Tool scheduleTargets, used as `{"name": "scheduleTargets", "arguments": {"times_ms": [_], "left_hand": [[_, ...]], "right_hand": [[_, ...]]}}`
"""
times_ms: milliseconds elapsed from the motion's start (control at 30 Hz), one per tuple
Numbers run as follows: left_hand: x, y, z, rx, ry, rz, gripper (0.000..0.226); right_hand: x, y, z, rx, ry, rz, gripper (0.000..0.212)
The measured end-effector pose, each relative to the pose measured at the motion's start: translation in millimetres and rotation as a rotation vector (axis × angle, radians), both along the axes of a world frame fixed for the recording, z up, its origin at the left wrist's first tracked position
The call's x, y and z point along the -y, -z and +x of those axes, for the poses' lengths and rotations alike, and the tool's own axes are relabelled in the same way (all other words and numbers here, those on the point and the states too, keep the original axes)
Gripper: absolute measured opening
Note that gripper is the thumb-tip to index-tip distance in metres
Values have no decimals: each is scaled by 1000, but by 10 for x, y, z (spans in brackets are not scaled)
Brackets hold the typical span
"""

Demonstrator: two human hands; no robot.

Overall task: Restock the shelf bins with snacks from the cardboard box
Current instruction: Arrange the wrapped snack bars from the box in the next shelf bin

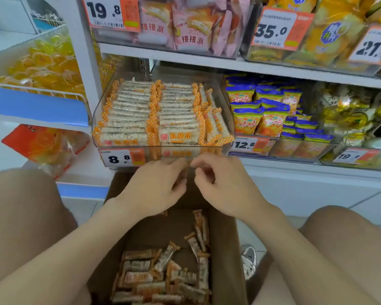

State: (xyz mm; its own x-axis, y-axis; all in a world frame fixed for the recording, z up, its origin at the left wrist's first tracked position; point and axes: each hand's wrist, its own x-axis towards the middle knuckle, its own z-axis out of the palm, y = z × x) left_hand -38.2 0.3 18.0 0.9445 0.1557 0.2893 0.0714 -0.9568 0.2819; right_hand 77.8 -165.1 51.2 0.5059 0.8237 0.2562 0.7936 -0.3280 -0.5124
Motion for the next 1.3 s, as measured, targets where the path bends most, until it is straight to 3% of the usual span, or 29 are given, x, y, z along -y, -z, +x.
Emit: {"name": "scheduleTargets", "arguments": {"times_ms": [100, 200, 500, 567, 633, 767, 833, 933, 1000, 1100, 1167, 1233, 1300], "left_hand": [[-38, 533, -36, -482, 52, -65, 7], [-65, 1149, -103, -698, 60, -157, 12], [62, 2571, -441, -1138, -175, -278, 37], [9, 2797, -508, -1207, -213, -314, 48], [-86, 2980, -541, -1225, -256, -366, 58], [-199, 3159, -563, -1178, -302, -481, 77], [-217, 3219, -576, -1128, -316, -457, 68], [-226, 3341, -650, -1073, -365, -475, 34], [-220, 3383, -694, -1047, -400, -529, 20], [-232, 3392, -668, -944, -495, -706, 22], [-235, 3337, -610, -820, -580, -875, 26], [-241, 3265, -554, -702, -654, -1001, 25], [-252, 3215, -532, -647, -652, -1011, 21]], "right_hand": [[-31, 287, -167, -64, -212, -435, 23], [-147, 758, -240, -132, -344, -773, 25], [-330, 2107, -229, -267, -188, -1012, 26], [-332, 2378, -286, -305, -194, -1044, 16], [-354, 2561, -341, -280, -218, -1052, 3], [-443, 2815, -473, -90, -251, -1003, 15], [-470, 3036, -561, -49, -312, -1008, 33], [-458, 3340, -644, -88, -405, -1134, 69], [-445, 3464, -642, -94, -401, -1174, 66], [-461, 3482, -567, -49, -354, -1092, 57], [-443, 3490, -502, -267, -220, -1006, 48], [-405, 3512, -427, -604, 27, -892, 41], [-393, 3455, -361, -887, 289, -673, 30]]}}
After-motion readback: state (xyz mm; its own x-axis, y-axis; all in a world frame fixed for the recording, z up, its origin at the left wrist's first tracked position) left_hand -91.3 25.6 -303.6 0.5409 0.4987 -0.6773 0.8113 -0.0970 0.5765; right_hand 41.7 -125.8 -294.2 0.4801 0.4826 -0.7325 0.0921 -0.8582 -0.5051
